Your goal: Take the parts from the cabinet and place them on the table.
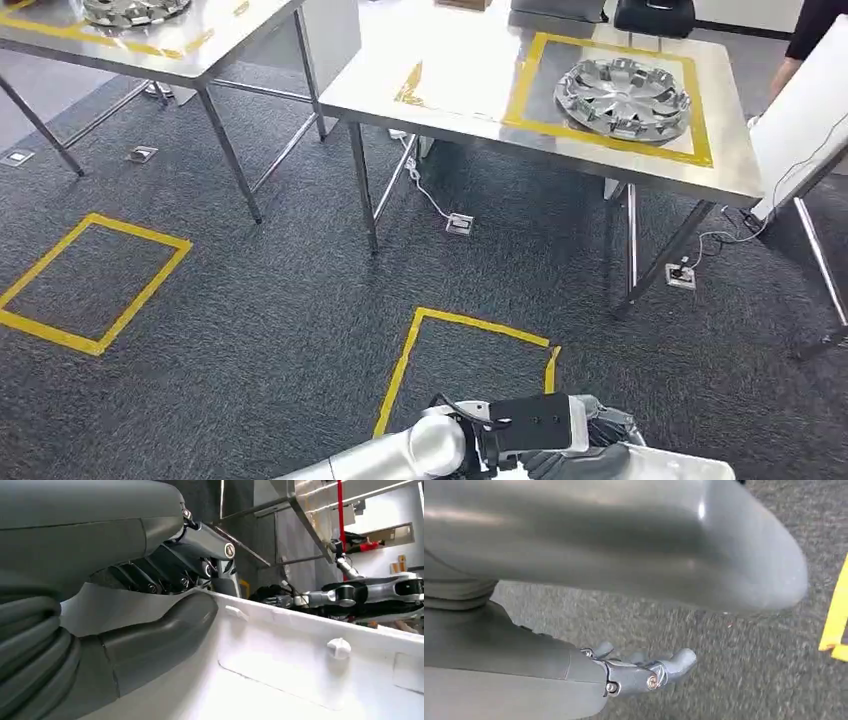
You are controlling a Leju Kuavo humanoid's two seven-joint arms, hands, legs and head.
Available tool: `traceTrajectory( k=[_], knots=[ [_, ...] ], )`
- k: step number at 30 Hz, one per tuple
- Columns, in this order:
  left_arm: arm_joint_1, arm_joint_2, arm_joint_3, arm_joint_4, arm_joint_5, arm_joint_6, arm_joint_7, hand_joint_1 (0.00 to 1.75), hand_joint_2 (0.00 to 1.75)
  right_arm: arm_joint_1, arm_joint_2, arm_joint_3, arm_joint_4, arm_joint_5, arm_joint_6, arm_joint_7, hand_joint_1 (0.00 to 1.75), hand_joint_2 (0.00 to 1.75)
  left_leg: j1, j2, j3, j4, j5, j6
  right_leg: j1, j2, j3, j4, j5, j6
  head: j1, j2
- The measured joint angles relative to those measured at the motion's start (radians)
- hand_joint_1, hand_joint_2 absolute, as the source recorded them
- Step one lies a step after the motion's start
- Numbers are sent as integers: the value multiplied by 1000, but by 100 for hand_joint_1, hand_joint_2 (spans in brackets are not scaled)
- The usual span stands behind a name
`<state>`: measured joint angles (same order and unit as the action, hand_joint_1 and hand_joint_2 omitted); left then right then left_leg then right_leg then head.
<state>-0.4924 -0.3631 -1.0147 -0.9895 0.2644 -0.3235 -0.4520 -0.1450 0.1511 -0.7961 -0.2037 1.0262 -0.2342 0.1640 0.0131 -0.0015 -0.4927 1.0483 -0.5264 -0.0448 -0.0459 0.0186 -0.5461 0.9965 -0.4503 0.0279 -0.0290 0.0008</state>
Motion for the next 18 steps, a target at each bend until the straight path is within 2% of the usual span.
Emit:
traceTrajectory(
  k=[1,2,3,4,5,6,7,8,9,10,11,12,13,14,15,16,17,18],
  knots=[
    [4,8,0,5,-5,0,0,175,175,-3,-11,0,0,0,-2,0,0,0,-6,-8,-37,24,-9,-8,7,2,-5,19,-5,13,-17,0],
    [6,8,0,7,-6,1,1,175,175,-6,-4,0,0,0,-2,0,0,0,-2,0,-42,8,-9,26,11,2,-32,34,-7,17,-38,0],
    [8,9,1,8,-6,1,0,175,175,-4,-4,0,0,0,-2,2,0,0,-2,-5,-55,19,-8,39,13,1,-38,37,-9,18,-21,0],
    [8,9,1,10,-6,1,1,175,175,-2,-4,0,0,0,-2,2,0,0,0,-5,-58,24,-11,45,12,1,-41,39,-13,19,-19,0],
    [6,8,1,10,-7,2,0,175,175,-2,-5,0,0,0,-1,-1,0,0,8,-8,-54,25,-12,45,12,1,-43,41,-22,21,-19,0],
    [7,7,1,10,-12,7,2,175,175,0,-2,0,0,6,3,-10,0,0,6,-12,-46,20,-18,54,13,-9,-50,60,-28,22,-12,0],
    [7,7,1,10,-19,14,4,175,175,-1,4,3,0,13,4,-21,0,0,6,-9,-35,14,-21,56,14,-18,-80,116,-39,23,-2,0],
    [7,8,2,11,-27,15,5,175,175,0,10,8,0,17,2,-24,0,0,2,-8,-24,6,-24,57,16,-21,-130,194,-62,24,0,0],
    [7,8,2,11,-34,15,10,175,175,1,16,11,0,18,-3,-24,0,0,-3,-8,-14,-3,-28,58,20,-22,-187,280,-85,22,2,0],
    [7,9,2,13,-37,12,14,175,175,4,23,12,0,19,-6,-23,0,0,-8,-9,-3,-10,-32,61,26,-22,-237,341,-87,14,4,0],
    [7,9,2,12,-39,9,20,175,175,7,29,14,0,21,-6,-18,0,0,-15,-11,11,-17,-38,65,34,-22,-269,360,-69,3,6,0],
    [7,9,2,12,-42,6,23,175,175,9,33,15,0,21,-6,-16,0,0,-25,-15,30,-25,-45,71,44,-21,-276,333,-24,-16,7,0],
    [7,8,2,10,-42,3,29,175,175,9,37,16,0,21,-5,-16,0,0,-38,-16,52,-34,-54,78,59,-18,-259,258,44,-42,10,0],
    [7,8,2,4,-41,3,35,175,175,9,41,17,0,23,-5,-16,0,0,-49,-16,76,-44,-64,86,75,-13,-231,168,110,-72,13,0],
    [7,8,2,0,-39,4,39,175,175,8,42,18,0,24,-3,-14,0,0,-58,-16,97,-57,-74,95,98,1,-204,75,168,-116,15,0],
    [6,10,2,-3,-35,6,41,175,175,8,36,18,-2,28,-2,-12,0,0,-68,-13,98,-65,-83,92,101,-1,-186,80,149,-153,0,0],
    [7,10,2,-6,-33,10,42,175,175,5,44,19,-2,31,-2,-10,0,0,-56,-22,103,-71,-88,87,106,-7,-174,59,135,-160,-9,0],
    [7,10,2,-12,-33,14,45,175,175,3,43,20,-5,32,-2,-4,0,0,-50,-18,105,-77,-94,79,112,-6,-161,42,108,-172,-4,0]
  ],
)
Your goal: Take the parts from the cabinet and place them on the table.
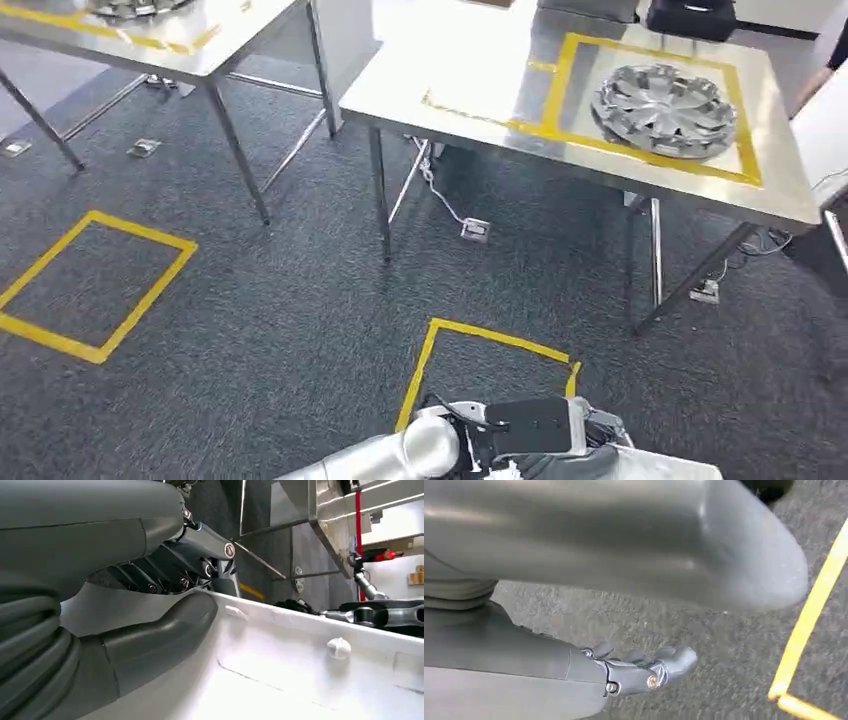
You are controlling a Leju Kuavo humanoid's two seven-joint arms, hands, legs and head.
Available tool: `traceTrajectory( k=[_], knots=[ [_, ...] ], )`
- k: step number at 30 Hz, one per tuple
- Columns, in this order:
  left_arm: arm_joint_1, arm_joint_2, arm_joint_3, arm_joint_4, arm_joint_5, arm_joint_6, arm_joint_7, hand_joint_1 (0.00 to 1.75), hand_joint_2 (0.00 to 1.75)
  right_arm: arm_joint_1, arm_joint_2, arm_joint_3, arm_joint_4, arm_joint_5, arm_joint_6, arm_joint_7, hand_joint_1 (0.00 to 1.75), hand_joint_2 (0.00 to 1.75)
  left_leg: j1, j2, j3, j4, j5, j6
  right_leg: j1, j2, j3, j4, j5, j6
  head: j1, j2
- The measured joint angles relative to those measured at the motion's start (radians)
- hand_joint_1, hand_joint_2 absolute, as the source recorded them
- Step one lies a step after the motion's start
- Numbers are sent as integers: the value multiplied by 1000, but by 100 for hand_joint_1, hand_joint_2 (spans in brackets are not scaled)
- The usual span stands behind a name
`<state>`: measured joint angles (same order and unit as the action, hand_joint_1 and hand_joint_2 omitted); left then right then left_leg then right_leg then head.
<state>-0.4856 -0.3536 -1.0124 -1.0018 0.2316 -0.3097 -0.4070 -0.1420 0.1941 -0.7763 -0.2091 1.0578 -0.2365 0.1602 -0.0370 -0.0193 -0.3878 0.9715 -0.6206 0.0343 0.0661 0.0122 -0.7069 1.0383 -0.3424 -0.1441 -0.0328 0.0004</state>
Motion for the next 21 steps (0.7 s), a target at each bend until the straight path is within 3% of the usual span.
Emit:
traceTrajectory(
  k=[1,2,3,4,5,7,8,9,10,12,13,14,16,18,19,21],
  knots=[
    [-1,0,0,-6,1,5,2,175,175,-1,2,3,-1,2,0,1,0,0,5,1,8,-13,-7,-2,3,0,9,-14,-21,-2,2,0],
    [-4,-7,0,-15,0,8,4,175,175,-3,3,4,-5,3,0,4,0,0,-4,4,34,-37,-13,-3,-2,0,36,-37,-36,-3,2,0],
    [-4,-6,0,-22,0,12,10,175,175,1,7,5,-9,5,0,5,0,0,-6,5,64,-36,-13,1,-15,0,85,-75,-45,32,12,0],
    [-4,-5,0,-26,1,14,8,175,175,-3,7,6,-10,10,0,4,0,0,-5,7,44,20,-17,-11,-21,0,114,-91,-57,31,3,-1],
    [-5,-5,1,-29,2,20,9,175,175,-5,7,8,-10,10,3,8,0,0,3,7,-16,109,-36,-23,-25,1,134,-93,-64,36,-1,-1],
    [0,0,1,-27,2,20,16,175,175,-7,9,14,-10,10,3,9,0,0,17,8,-177,293,-66,-45,-33,1,171,-90,-105,64,-2,-1],
    [2,2,1,-27,3,20,16,175,175,-6,9,15,-10,10,3,13,0,0,23,8,-238,330,-46,-53,-37,2,190,-87,-124,73,-3,-1],
    [2,3,1,-27,3,20,18,175,175,-3,9,16,-10,11,3,15,0,0,27,9,-277,317,13,-60,-41,3,212,-83,-145,81,-3,-1],
    [2,3,1,-27,6,20,18,175,175,-1,9,17,-10,12,3,19,0,0,31,11,-289,263,93,-66,-45,4,237,-81,-165,86,-4,-1],
    [2,5,1,-27,6,20,18,175,175,-1,11,19,-10,14,4,19,0,0,38,13,-276,81,268,-73,-51,6,289,-77,-209,100,-6,-1],
    [5,13,0,-25,7,20,19,175,175,2,11,19,-8,16,5,21,0,0,30,10,-277,103,258,-62,-51,7,289,-76,-220,109,0,-1],
    [6,10,0,-28,9,20,19,175,175,-3,13,21,-8,18,5,24,0,0,32,13,-267,86,255,-50,-49,15,287,-67,-223,118,-7,0],
    [6,10,0,-29,8,20,21,175,175,-9,13,22,-9,19,6,23,0,0,27,10,-268,81,232,-28,-50,12,283,-71,-227,123,-3,0],
    [5,4,0,-39,9,20,19,175,175,-14,9,23,-12,23,7,25,0,0,42,3,-233,38,195,-12,-48,6,291,-69,-242,132,-5,0],
    [3,4,0,-39,10,21,18,175,175,-17,11,24,-12,28,8,23,0,0,46,2,-218,28,192,-8,-48,-3,274,-29,-251,140,7,0],
    [3,5,0,-38,11,21,18,175,175,-19,10,26,-12,32,14,23,0,0,48,8,-190,8,184,-7,-61,-3,169,134,-303,151,11,0]
  ],
)
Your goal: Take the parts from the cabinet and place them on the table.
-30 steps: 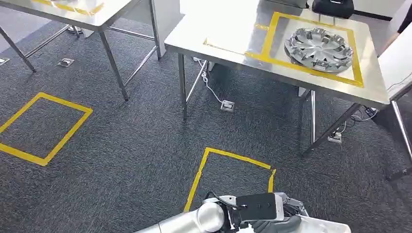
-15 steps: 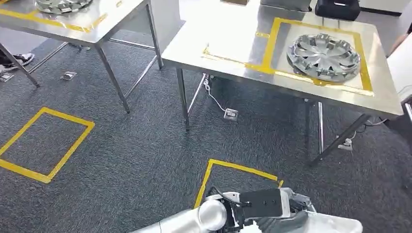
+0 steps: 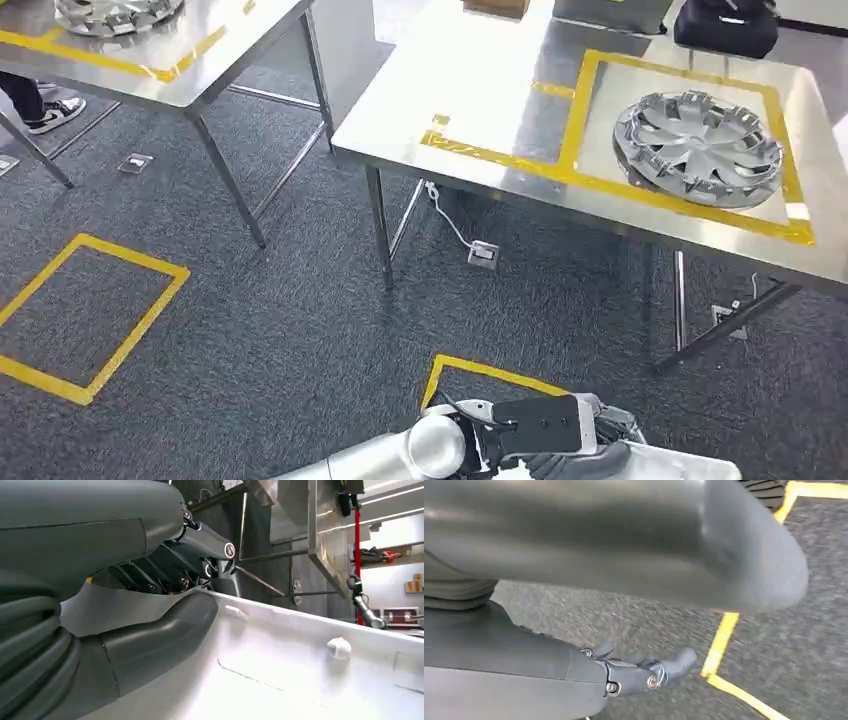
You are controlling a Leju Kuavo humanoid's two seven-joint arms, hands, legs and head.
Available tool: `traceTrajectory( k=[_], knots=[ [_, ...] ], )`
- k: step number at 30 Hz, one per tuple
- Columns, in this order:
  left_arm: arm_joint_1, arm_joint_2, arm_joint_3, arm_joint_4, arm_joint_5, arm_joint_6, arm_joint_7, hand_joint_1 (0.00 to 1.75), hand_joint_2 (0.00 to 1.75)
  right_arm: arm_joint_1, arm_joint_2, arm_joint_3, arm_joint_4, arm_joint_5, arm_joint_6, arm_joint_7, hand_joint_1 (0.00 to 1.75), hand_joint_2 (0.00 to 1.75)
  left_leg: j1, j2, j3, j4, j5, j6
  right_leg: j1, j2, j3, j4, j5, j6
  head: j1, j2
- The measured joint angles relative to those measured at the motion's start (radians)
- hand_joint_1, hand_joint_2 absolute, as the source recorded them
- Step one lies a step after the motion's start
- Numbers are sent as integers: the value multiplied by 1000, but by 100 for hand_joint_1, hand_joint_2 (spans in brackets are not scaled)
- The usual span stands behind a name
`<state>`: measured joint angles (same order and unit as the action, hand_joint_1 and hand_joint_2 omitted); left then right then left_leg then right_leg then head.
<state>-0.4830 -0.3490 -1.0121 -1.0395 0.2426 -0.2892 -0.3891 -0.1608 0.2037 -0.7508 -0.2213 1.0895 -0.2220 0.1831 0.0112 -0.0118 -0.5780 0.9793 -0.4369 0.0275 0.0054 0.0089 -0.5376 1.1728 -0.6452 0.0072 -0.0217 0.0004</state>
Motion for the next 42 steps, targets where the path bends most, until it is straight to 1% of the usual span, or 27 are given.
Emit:
traceTrajectory(
  k=[2,3,6,7,8,9,12,13,18,19,20,22,23,24,26,28,29,31,33,35,36,37,38,39,40,41,42],
  knots=[
    [1,3,0,5,2,0,0,175,175,7,-3,4,0,9,5,-3,0,0,6,-1,18,-5,-14,-5,-11,0,-104,121,-7,10,1,0],
    [2,3,0,6,3,0,0,175,175,12,-4,6,0,11,6,-5,0,0,11,-4,29,-4,-24,-10,-17,0,-130,120,31,18,1,0],
    [2,3,0,6,0,0,-3,175,175,26,-8,10,0,16,5,-17,0,0,29,-8,73,0,-58,-35,-46,-9,-96,-108,248,53,3,0],
    [3,3,0,7,-4,-3,-7,175,175,33,-7,12,0,17,4,-24,0,0,27,-7,71,1,-69,-46,-53,-13,-83,-149,266,73,7,0],
    [3,4,0,9,-8,-6,-11,175,175,34,-3,12,4,16,4,-28,0,0,24,-12,81,6,-76,-56,-38,-8,-75,-163,248,65,18,0],
    [3,4,0,8,-12,-10,-13,175,175,32,-5,13,4,16,3,-33,0,0,19,-10,76,8,-78,-62,-41,-9,-62,-184,214,44,19,0],
    [3,4,0,7,-13,-22,-19,175,175,43,-10,13,3,18,1,-41,0,0,28,-7,82,4,-94,-79,-38,0,-63,-166,200,13,8,0],
    [2,4,0,6,-15,-23,-22,175,175,47,-11,13,3,18,0,-44,0,0,28,1,78,32,-107,-77,-36,-1,-55,-167,195,4,4,0],
    [3,5,0,8,-24,-24,-28,175,175,56,-15,13,3,21,-5,-58,0,0,9,7,-115,356,-199,-58,-10,-1,-32,-169,159,-29,-8,0],
    [4,5,0,8,-25,-24,-29,175,175,60,-16,13,3,20,-6,-58,0,0,2,7,-141,377,-183,-48,-1,-1,-21,-169,152,-34,-8,0],
    [4,5,0,8,-26,-23,-29,175,175,64,-16,13,3,20,-8,-58,0,0,-7,7,-141,350,-139,-34,8,0,-6,-169,144,-39,-8,0],
    [3,5,-1,8,-26,-24,-30,175,175,69,-17,13,3,18,-12,-60,0,0,-33,5,-90,184,-10,12,27,2,28,-170,125,-48,-8,0],
    [3,5,-1,8,-26,-24,-31,175,175,71,-17,13,3,16,-13,-62,0,0,-51,3,-64,94,34,41,30,2,41,-172,115,-52,-8,0],
    [3,6,-1,9,-26,-24,-32,175,175,72,-11,13,6,14,-13,-65,0,0,-50,9,-47,86,-1,60,39,0,47,-175,106,-46,7,0],
    [2,4,-1,8,-26,-24,-33,175,175,71,-18,13,6,11,-17,-70,0,0,-53,4,-11,32,-27,50,24,2,57,-191,98,-33,6,0],
    [2,2,-2,6,-26,-25,-34,175,175,71,-18,13,6,11,-17,-71,0,0,-46,-1,32,-5,-29,52,27,-1,71,-160,128,-28,-1,0],
    [2,0,-2,5,-27,-25,-33,175,175,71,-23,13,5,11,-18,-72,0,0,-38,2,55,-24,-27,40,25,-2,54,-126,137,-21,-4,0],
    [-1,-3,-4,5,-26,-25,-35,175,175,69,-21,13,5,10,-18,-73,0,0,-29,8,88,-43,-39,37,12,-1,-32,-3,157,2,3,0],
    [-1,-3,-7,6,-22,-32,-35,175,175,74,-25,12,5,8,-22,-73,0,0,-17,9,131,-63,-61,21,-9,-2,-129,80,79,25,3,0],
    [-1,-3,-8,8,-14,-35,-36,175,175,86,-29,11,5,6,-32,-77,0,0,2,7,181,-74,-93,3,-29,-4,-177,54,-1,48,4,0],
    [-1,-3,-10,11,-9,-35,-36,175,175,90,-31,9,5,5,-36,-79,0,0,12,6,208,-78,-112,-6,-41,-7,-185,8,-9,62,4,0],
    [-2,-3,-11,14,-3,-35,-36,175,175,94,-33,6,5,4,-40,-82,0,0,23,5,234,-78,-133,-17,-54,-12,-186,-55,32,77,5,0],
    [-2,-1,-15,20,0,-33,-36,175,175,99,-35,2,6,2,-42,-83,0,0,31,5,255,-77,-162,-30,-72,-29,-184,-139,157,98,9,0],
    [-2,1,-18,28,4,-31,-34,175,175,109,-32,-2,12,-1,-45,-85,0,0,25,6,275,-68,-192,-44,-86,-57,-182,-210,337,114,24,0],
    [-2,2,-18,31,7,-29,-30,175,175,100,-34,-5,13,-1,-47,-83,0,0,27,8,293,-75,-218,-53,-74,-77,-181,-182,344,83,29,0],
    [-4,0,-18,34,7,-21,-27,175,175,98,-36,-5,12,-1,-48,-83,0,0,31,11,315,-88,-234,-64,-66,-65,-182,-161,318,67,8,0],
    [-7,-6,-18,34,6,-18,-31,175,175,95,-37,-5,8,6,-48,-82,0,0,37,9,346,-87,-225,-79,-63,-60,-177,-150,297,51,5,0]
  ],
)
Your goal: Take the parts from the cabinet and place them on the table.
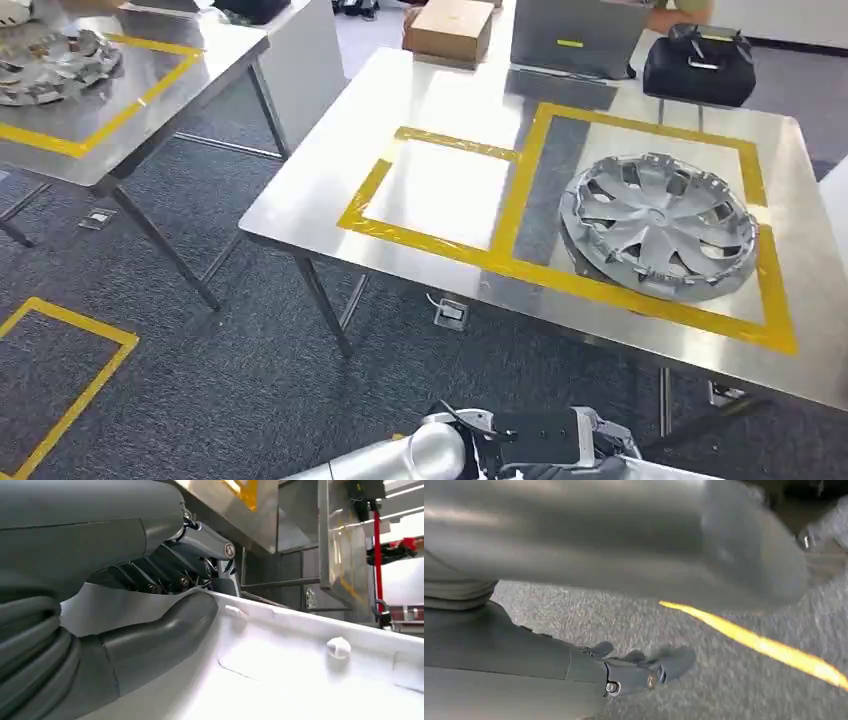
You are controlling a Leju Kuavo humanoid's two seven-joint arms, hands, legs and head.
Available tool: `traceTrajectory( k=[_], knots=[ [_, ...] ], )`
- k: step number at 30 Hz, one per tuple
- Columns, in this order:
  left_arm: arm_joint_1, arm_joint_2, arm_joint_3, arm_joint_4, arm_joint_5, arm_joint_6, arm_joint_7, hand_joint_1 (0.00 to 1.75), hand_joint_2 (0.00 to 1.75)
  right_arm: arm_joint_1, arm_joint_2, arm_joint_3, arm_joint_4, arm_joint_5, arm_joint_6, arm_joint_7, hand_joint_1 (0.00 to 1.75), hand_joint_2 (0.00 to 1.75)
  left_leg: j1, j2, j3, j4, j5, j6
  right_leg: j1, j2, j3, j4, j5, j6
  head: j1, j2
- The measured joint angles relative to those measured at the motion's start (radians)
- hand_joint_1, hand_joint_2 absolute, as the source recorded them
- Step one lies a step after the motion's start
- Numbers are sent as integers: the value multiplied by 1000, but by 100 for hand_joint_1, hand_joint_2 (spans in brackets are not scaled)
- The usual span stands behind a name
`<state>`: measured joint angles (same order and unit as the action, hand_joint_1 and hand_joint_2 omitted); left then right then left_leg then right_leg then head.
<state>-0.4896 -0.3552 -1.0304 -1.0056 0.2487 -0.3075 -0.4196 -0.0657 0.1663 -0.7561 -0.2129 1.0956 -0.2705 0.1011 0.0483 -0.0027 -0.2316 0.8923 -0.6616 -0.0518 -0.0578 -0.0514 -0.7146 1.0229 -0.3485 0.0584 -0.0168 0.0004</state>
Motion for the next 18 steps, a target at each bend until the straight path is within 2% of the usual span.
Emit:
traceTrajectory(
  k=[1,2,3,4,5,6,7,8,9,10,11,12,13,14,15,16,17,18],
  knots=[
    [-7,-9,-1,2,-6,6,-6,175,175,-9,-2,0,0,16,0,3,0,0,4,-1,-22,46,32,-11,3,4,11,10,-17,-15,2,0],
    [-11,-14,-1,3,-13,10,-16,175,175,-22,-6,1,-4,33,-5,13,0,0,12,-1,-66,140,71,-15,3,13,26,7,-24,-30,-4,0],
    [-10,-12,0,6,-19,9,-28,175,175,-28,-6,3,-4,47,-6,18,0,0,10,-2,-129,248,98,-8,8,13,46,3,-36,-40,-8,0],
    [-9,-9,0,14,-25,7,-33,175,175,-39,-6,6,-4,54,-6,23,0,0,5,-1,-198,334,83,-2,12,20,63,-4,-50,-51,-13,0],
    [-8,-8,0,24,-31,6,-39,175,175,-47,-6,8,-4,62,0,29,0,0,-2,-1,-255,382,37,4,15,27,83,-11,-63,-57,-19,0],
    [-7,-5,0,32,-32,5,-44,175,175,-50,-6,12,-4,75,1,31,0,0,-9,-1,-301,401,-27,9,19,31,102,-17,-76,-59,-20,0],
    [-6,-5,0,37,-32,1,-48,175,175,-52,-5,19,-4,85,2,38,0,0,-16,-1,-338,398,-95,16,22,37,124,-22,-90,-60,-23,0],
    [-5,-4,0,40,-32,-6,-48,175,175,-52,-4,24,-4,85,0,42,0,0,-24,-1,-369,383,-134,25,25,42,145,-24,-104,-60,-22,0],
    [-4,-3,0,43,-32,-13,-46,175,175,-50,-2,25,-4,76,-3,40,0,0,-33,-1,-392,349,-127,36,28,46,164,-26,-118,-61,-23,0],
    [-3,-2,0,44,-33,-17,-42,175,175,-48,-1,25,-4,69,-7,35,0,0,-41,-1,-406,297,-75,50,30,50,180,-26,-131,-61,-24,0],
    [-3,0,0,46,-37,-26,-36,175,175,-44,2,25,-3,61,-11,27,0,0,-51,0,-413,227,30,67,33,51,194,-26,-144,-60,-26,0],
    [-1,3,0,47,-37,-31,-31,175,175,-34,3,25,-3,54,-16,22,0,0,-61,4,-417,160,166,84,32,51,196,-28,-154,-59,-28,0],
    [1,7,1,50,-38,-36,-31,175,175,-33,7,24,2,51,-18,19,0,0,-74,-2,-435,142,197,84,39,61,208,-18,-168,-52,-25,0],
    [1,5,1,50,-43,-39,-28,175,175,-33,6,24,2,41,-22,15,0,0,-70,-13,-423,140,216,84,45,60,210,-15,-186,-47,-30,0],
    [1,5,1,51,-50,-42,-26,175,175,-31,6,21,2,29,-21,5,0,0,-66,-13,-420,139,248,80,48,61,217,-15,-198,-45,-30,0],
    [-3,3,1,50,-51,-46,-25,175,175,-28,6,16,2,19,-22,0,0,0,-64,-13,-416,141,249,78,50,61,226,-19,-201,-42,-27,0],
    [-2,-1,1,50,-51,-47,-24,175,175,-26,6,11,2,14,-18,-7,0,0,-59,-15,-412,136,257,70,48,62,233,-15,-207,-45,-28,0],
    [-3,-3,1,52,-50,-48,-24,175,175,-25,6,6,2,14,-15,-12,0,0,-60,-17,-410,136,256,64,50,62,231,-19,-196,-63,-27,0]
  ],
)
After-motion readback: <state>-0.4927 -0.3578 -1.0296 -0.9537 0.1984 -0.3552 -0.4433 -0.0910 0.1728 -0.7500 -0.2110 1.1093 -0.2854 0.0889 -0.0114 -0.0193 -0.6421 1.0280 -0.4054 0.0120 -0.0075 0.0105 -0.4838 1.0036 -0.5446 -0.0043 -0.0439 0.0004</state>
